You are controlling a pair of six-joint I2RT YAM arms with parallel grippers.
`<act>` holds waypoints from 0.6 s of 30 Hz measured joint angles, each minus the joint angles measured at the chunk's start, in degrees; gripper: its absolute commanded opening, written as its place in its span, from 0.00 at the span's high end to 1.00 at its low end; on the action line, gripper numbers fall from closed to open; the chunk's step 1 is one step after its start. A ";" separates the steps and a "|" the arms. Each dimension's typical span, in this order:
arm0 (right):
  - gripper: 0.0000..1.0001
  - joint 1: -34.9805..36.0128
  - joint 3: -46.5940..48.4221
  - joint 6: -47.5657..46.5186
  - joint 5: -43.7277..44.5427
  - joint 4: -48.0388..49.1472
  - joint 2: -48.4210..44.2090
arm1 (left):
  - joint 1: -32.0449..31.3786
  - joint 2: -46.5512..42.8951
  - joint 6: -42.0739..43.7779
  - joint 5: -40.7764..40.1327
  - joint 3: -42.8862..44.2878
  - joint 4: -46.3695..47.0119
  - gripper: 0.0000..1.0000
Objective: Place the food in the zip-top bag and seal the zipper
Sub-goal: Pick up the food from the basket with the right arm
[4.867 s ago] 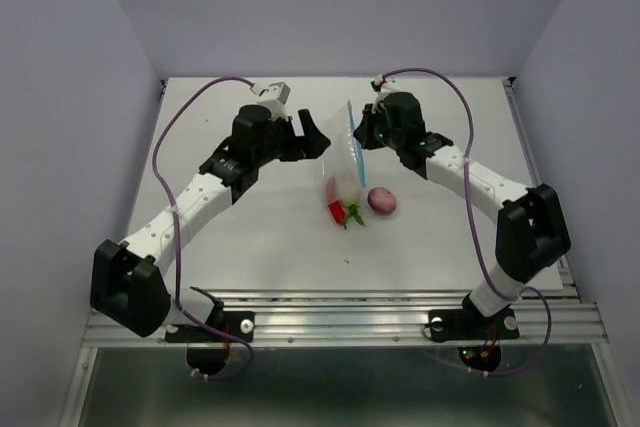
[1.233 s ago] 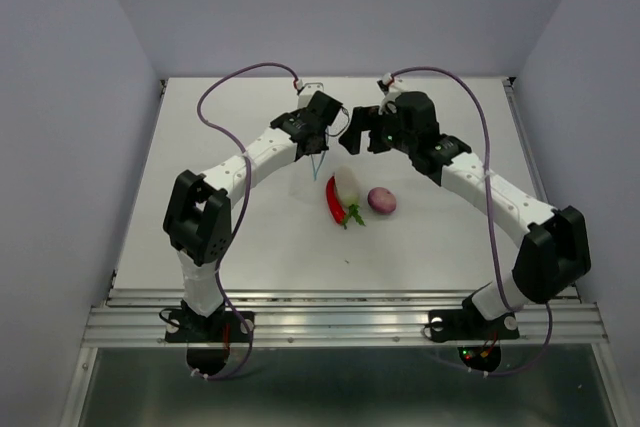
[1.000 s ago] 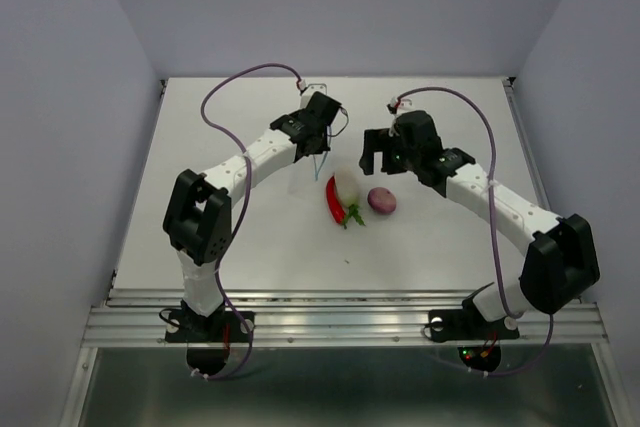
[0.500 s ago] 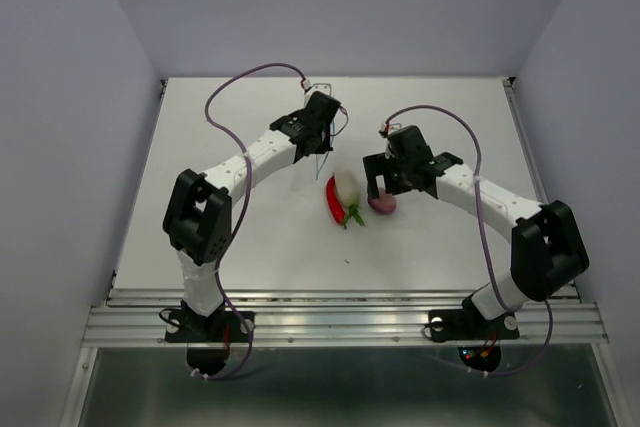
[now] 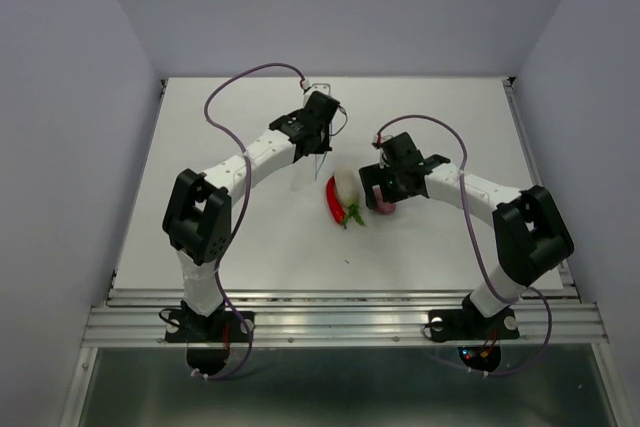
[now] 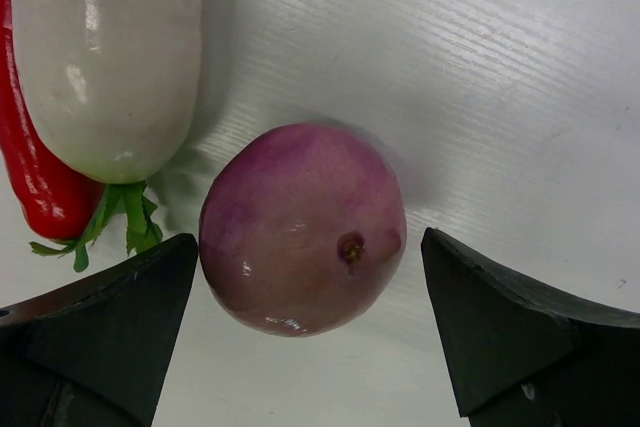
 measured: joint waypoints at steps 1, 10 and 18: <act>0.02 0.02 0.00 0.00 0.02 0.00 0.31 | 0.00 0.00 0.00 -0.02 0.00 -0.15 1.00; 0.12 0.04 0.00 0.04 2.32 0.04 0.61 | 0.00 0.00 0.00 -0.15 0.00 -1.09 1.00; 0.48 0.04 0.00 0.35 2.89 0.42 1.38 | 0.00 0.00 0.00 -0.11 0.00 -1.18 1.00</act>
